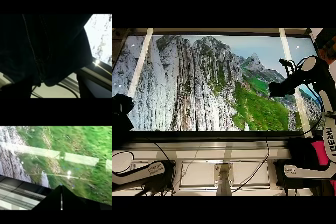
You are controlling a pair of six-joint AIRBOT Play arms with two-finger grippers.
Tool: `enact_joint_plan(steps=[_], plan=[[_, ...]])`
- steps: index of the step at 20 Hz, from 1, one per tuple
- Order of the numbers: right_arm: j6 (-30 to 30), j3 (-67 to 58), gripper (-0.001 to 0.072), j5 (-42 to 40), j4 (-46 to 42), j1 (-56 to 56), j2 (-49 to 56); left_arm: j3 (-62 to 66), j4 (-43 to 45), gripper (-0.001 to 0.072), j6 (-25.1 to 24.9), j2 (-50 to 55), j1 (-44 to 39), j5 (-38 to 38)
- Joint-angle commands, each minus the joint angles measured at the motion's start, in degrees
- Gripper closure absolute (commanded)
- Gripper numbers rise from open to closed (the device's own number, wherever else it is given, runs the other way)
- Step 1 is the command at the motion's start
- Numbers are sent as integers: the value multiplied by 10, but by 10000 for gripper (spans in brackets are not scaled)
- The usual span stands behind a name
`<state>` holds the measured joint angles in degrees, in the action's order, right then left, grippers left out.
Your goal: Fold the clothes and pants, and hang the long-sleeved shirts on hangers.
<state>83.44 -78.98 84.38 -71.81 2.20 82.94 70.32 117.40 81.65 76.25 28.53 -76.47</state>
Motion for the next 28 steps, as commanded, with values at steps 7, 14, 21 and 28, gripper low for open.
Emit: enact_joint_plan(steps=[7, 14, 21, 28], plan=[[5, -1, 689, 0, 51, 0, 0, 0, 30, 63, 0, 69, 35, 36], [5, -1, 690, -19, 61, 0, 0, 0, 30, 74, 0, 103, 37, 30], [5, 0, 690, -41, 69, 0, 0, 0, 24, 694, 28, 126, 37, 37], [5, 0, 692, -60, 110, -9, 1, 54, -101, 697, 32, 22, 33, 109]])
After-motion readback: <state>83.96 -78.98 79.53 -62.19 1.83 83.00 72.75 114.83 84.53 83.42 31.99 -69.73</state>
